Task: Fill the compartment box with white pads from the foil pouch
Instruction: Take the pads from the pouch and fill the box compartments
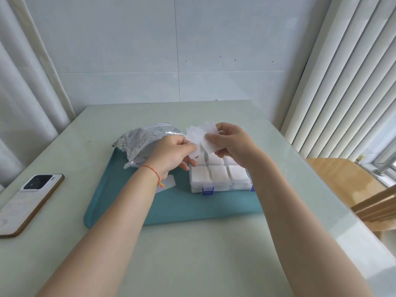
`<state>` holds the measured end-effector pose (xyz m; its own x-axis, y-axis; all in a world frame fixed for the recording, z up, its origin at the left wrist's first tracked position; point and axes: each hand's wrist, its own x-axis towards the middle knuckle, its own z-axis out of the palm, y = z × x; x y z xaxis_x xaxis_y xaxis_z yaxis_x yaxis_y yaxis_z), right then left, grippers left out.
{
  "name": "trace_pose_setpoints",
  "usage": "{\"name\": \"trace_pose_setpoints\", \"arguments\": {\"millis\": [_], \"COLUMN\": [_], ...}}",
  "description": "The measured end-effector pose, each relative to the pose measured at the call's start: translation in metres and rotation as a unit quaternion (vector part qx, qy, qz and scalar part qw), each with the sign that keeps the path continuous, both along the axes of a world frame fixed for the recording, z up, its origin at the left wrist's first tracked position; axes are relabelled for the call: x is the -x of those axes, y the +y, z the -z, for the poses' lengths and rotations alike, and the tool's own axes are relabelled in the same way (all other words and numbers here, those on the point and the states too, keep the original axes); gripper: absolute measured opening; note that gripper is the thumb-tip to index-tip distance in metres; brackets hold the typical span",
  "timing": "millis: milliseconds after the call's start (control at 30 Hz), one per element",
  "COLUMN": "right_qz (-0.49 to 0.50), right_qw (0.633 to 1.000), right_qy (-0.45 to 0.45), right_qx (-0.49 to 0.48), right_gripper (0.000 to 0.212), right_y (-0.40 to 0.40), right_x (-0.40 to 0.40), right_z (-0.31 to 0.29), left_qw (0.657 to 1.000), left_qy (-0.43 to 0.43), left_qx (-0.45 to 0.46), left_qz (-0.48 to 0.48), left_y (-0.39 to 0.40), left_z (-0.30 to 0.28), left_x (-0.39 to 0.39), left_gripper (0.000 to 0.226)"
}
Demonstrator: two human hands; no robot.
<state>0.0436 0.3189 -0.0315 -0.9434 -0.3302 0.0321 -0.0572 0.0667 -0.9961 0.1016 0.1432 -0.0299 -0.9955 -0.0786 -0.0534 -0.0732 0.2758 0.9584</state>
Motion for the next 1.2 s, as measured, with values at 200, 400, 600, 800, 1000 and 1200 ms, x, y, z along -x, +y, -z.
{"name": "trace_pose_setpoints", "arguments": {"millis": [200,400,600,800,1000,1200], "right_qz": [0.032,-0.071,-0.027,-0.019,-0.024,0.04], "right_qw": [0.999,0.993,0.971,0.957,0.951,0.961], "right_qy": [0.016,0.054,0.105,0.135,0.15,0.159], "right_qx": [0.025,-0.079,-0.212,-0.256,-0.268,-0.222], "right_gripper": [0.006,0.008,0.01,0.007,0.006,0.013], "right_y": [0.02,0.019,0.009,0.004,0.0,0.001], "right_x": [0.007,-0.003,-0.011,-0.017,-0.02,-0.014], "right_z": [-0.008,-0.022,-0.027,-0.032,-0.034,-0.032], "left_qw": [0.999,0.993,0.983,0.981,0.979,0.982], "left_qy": [0.002,-0.016,-0.055,-0.064,-0.051,-0.029], "left_qx": [-0.037,-0.092,-0.15,-0.112,-0.098,-0.082], "left_qz": [0.031,0.072,0.086,0.143,0.169,0.166], "left_y": [-0.011,-0.016,-0.016,-0.017,-0.017,-0.019], "left_z": [-0.002,-0.006,-0.01,-0.012,-0.014,-0.01], "left_x": [0.003,0.003,-0.004,-0.008,-0.01,-0.008], "left_gripper": [0.007,0.018,0.03,0.039,0.028,0.028]}}
